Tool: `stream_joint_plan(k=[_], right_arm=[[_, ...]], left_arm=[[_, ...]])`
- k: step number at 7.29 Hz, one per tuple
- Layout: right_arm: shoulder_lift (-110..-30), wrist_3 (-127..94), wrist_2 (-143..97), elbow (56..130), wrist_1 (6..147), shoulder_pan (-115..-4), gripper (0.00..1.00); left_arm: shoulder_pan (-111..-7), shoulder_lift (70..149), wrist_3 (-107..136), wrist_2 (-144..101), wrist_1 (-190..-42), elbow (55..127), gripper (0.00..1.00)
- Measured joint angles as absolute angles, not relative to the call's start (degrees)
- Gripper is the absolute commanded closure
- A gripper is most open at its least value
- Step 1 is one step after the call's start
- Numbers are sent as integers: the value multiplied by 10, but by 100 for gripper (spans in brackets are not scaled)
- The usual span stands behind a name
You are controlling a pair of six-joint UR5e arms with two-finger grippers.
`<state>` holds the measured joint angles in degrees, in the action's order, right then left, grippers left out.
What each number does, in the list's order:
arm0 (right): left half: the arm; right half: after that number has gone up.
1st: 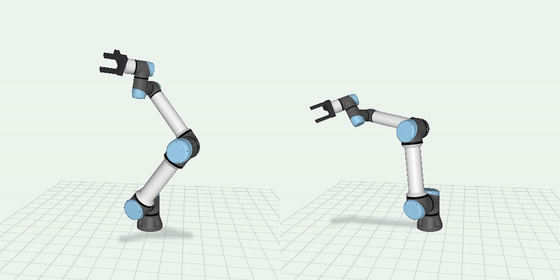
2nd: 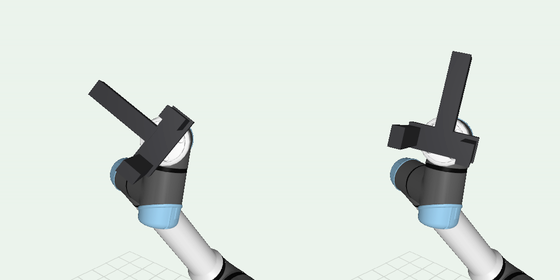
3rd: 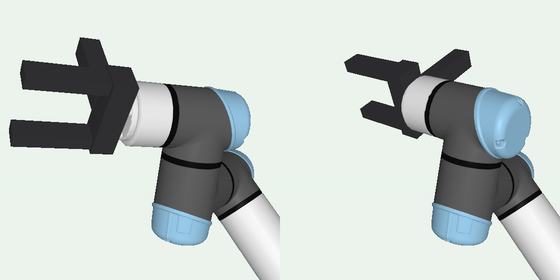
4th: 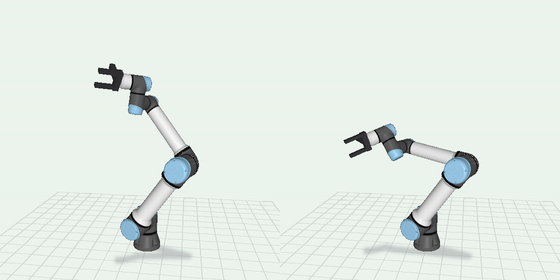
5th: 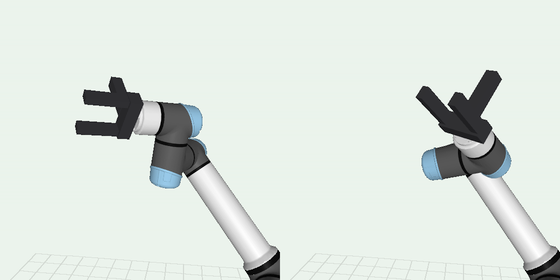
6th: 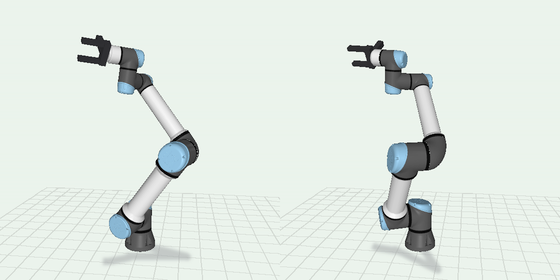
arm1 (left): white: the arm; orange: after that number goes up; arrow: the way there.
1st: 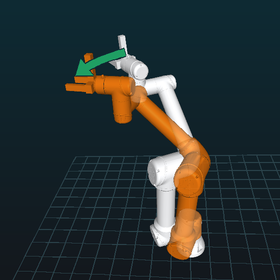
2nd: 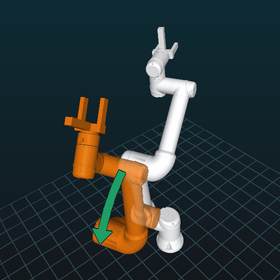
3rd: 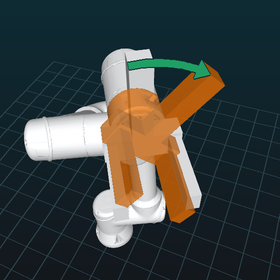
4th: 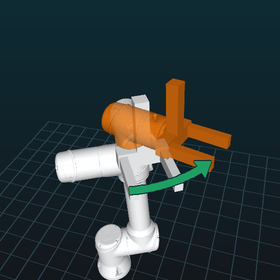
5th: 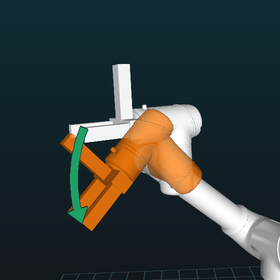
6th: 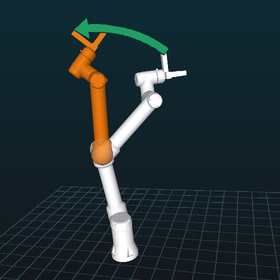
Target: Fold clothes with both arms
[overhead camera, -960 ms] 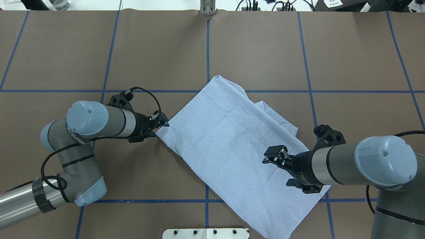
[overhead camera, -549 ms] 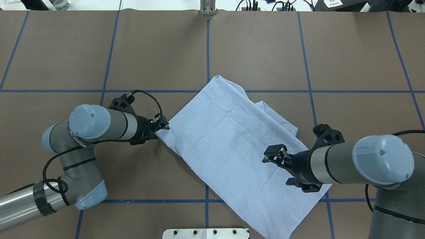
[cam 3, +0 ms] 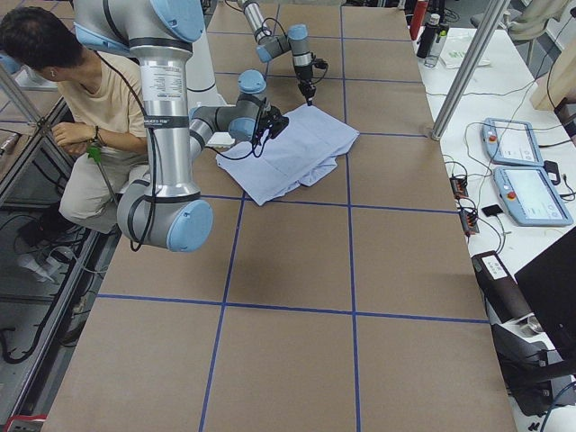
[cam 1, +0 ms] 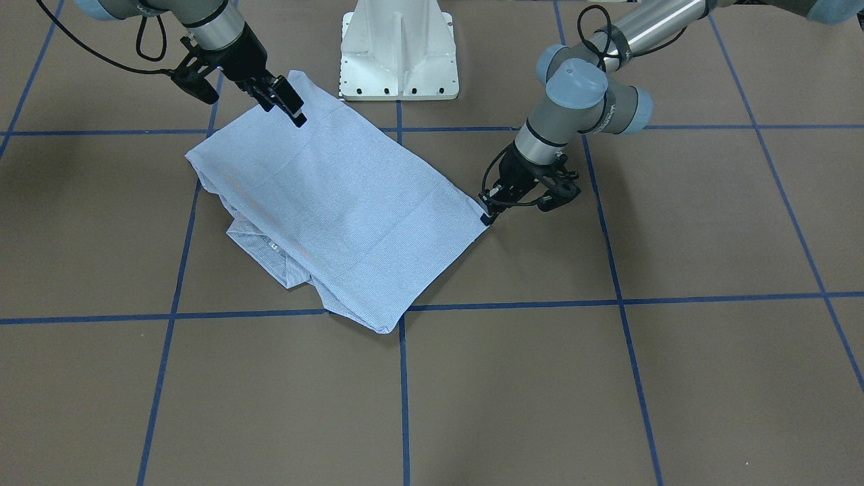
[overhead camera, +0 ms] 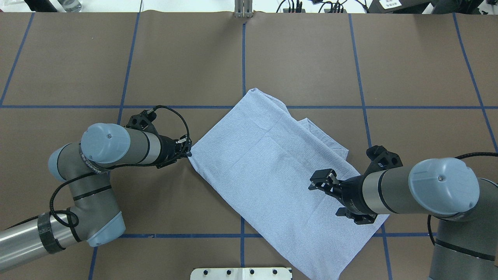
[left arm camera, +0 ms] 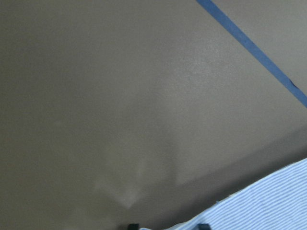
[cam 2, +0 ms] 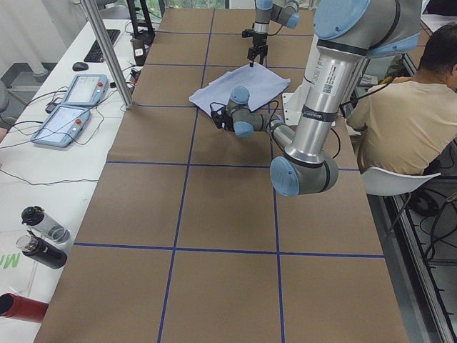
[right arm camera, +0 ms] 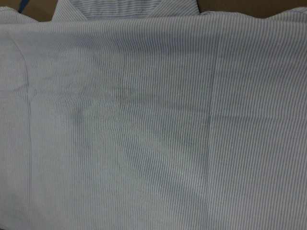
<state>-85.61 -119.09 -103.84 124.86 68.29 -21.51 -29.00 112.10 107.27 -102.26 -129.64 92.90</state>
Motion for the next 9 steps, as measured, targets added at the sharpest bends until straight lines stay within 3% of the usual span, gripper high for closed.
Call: stream_joint_plan(k=[4,6,7,8,9], right_arm=[[-857,-1191,-1033,1248,683,-222,0],[-857,-1192,-1032,1248,683,-233,0],[-857,-1192,-1031,1247,683,-239,0],[-857,-1192,-1029,1245,683,-243,0],[-856,-1193,-1022,1241,683,-245,0]], left_arm=[[-384,1163,945,-1028,-1254,904,100],[-440,1253,885,-1028,-1265,803,100],[-457,1303,860,-1028,-1292,729,86],[-466,1347,844,-1028,-1336,653,47],[-470,1376,835,-1028,-1368,602,38]])
